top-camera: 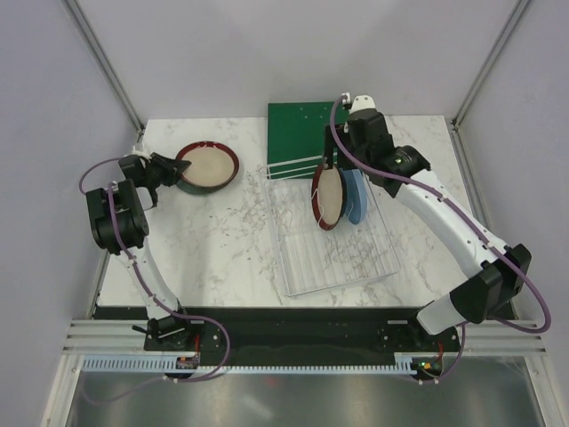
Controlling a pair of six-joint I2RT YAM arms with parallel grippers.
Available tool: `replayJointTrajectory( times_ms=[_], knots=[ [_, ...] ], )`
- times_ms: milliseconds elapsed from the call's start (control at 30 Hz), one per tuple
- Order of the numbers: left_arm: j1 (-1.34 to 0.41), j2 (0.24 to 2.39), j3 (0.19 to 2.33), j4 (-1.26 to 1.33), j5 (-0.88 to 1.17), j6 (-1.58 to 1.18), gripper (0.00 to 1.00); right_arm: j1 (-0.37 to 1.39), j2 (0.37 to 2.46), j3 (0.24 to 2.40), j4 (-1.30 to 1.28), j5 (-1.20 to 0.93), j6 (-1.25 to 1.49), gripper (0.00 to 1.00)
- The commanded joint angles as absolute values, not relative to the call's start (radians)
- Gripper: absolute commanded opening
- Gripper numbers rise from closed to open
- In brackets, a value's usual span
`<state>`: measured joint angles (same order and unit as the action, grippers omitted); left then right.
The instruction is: Unload the plates from the dish rack
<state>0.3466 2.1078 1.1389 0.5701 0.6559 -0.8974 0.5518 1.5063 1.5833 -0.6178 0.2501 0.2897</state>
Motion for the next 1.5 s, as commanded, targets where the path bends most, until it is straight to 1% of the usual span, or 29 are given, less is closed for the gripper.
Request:
replayJointTrajectory(
  times_ms=[0,133,300,367,467,500,533,567,600,700,833,1000,1033,1067,1167,1233,1333,1400,1467],
  knots=[
    [0.347,2.135,1.244,0.703,0.675,-0.942,0.02,0.548,1.519,1.562,-0.635,0.276,0.265,0.83],
    [0.351,2.177,1.269,0.703,0.672,-0.937,0.02,0.548,1.526,1.551,-0.649,0.291,0.261,0.82],
    [0.351,2.18,1.249,0.674,0.647,-0.891,0.02,0.546,1.526,1.534,-0.686,0.321,0.255,0.82],
    [0.351,2.186,1.244,0.663,0.64,-0.885,0.02,0.548,1.529,1.529,-0.698,0.315,0.252,0.8],
    [0.351,2.189,1.236,0.66,0.64,-0.877,0.13,0.554,1.539,1.523,-0.716,0.31,0.25,0.78],
    [0.351,2.189,1.235,0.657,0.637,-0.87,0.26,0.557,1.542,1.519,-0.721,0.319,0.244,0.78],
    [0.351,2.186,1.233,0.64,0.627,-0.864,0.33,0.56,1.543,1.514,-0.722,0.322,0.244,0.77],
    [0.351,2.183,1.233,0.634,0.627,-0.859,0.38,0.561,1.543,1.506,-0.726,0.322,0.241,0.77],
    [0.351,2.183,1.235,0.62,0.626,-0.841,0.48,0.566,1.537,1.502,-0.726,0.324,0.241,0.77],
    [0.348,2.164,1.239,0.546,0.6,-0.793,0.54,0.577,1.523,1.49,-0.719,0.334,0.235,0.75],
    [0.35,2.128,1.236,0.457,0.543,-0.736,0.58,0.597,1.535,1.506,-0.733,0.328,0.23,0.75],
    [0.348,2.08,1.227,0.342,0.474,-0.683,0.65,0.635,1.581,1.511,-0.769,0.393,0.236,0.74],
    [0.347,2.08,1.227,0.336,0.476,-0.675,0.67,0.641,1.589,1.509,-0.772,0.399,0.239,0.75],
    [0.345,2.08,1.238,0.315,0.468,-0.657,0.75,0.643,1.597,1.512,-0.778,0.422,0.244,0.75],
    [0.342,2.092,1.264,0.258,0.462,-0.64,0.76,0.653,1.615,1.514,-0.775,0.446,0.235,0.74],
    [0.341,2.088,1.273,0.23,0.446,-0.634,0.76,0.664,1.632,1.519,-0.778,0.498,0.235,0.73],
    [0.328,2.082,1.313,0.113,0.369,-0.591,0.76,0.666,1.655,1.528,-0.778,0.537,0.233,0.73],
    [0.313,2.086,1.341,0.074,0.356,-0.54,0.76,0.666,1.669,1.531,-0.778,0.549,0.232,0.72],
    [0.304,2.092,1.388,-0.036,0.282,-0.505,0.76,0.666,1.678,1.531,-0.775,0.548,0.23,0.72]
  ],
)
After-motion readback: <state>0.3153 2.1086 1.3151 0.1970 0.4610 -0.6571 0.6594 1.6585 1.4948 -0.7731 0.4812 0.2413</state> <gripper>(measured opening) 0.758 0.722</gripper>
